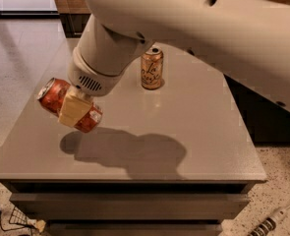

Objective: Knock coke can over

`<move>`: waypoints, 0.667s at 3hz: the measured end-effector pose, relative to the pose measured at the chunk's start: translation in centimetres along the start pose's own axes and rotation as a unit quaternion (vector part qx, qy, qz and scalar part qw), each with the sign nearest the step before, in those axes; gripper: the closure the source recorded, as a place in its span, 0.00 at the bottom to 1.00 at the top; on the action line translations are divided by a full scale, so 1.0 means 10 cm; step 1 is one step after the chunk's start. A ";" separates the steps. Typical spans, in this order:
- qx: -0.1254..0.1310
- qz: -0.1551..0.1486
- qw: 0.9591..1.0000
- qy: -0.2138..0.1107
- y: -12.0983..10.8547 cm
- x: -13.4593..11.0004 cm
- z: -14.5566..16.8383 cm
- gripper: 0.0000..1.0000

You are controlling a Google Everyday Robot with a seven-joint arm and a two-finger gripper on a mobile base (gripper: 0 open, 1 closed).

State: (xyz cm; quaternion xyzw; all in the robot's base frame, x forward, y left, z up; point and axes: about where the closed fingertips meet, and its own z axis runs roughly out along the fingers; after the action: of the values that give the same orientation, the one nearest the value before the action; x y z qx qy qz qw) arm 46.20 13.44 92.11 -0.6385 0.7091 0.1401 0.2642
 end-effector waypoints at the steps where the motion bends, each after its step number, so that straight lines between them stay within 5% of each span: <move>1: 0.007 0.002 0.996 0.086 -0.02 0.21 0.16 1.00; 2: 0.010 -0.010 0.986 0.164 0.00 0.43 0.34 1.00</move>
Offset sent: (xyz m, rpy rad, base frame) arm 0.0081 -0.0295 -0.0864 -0.5414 0.0288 -0.0454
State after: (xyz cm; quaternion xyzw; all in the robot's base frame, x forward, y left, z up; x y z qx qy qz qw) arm 46.69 11.71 86.92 -0.6573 0.7377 0.0234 0.1520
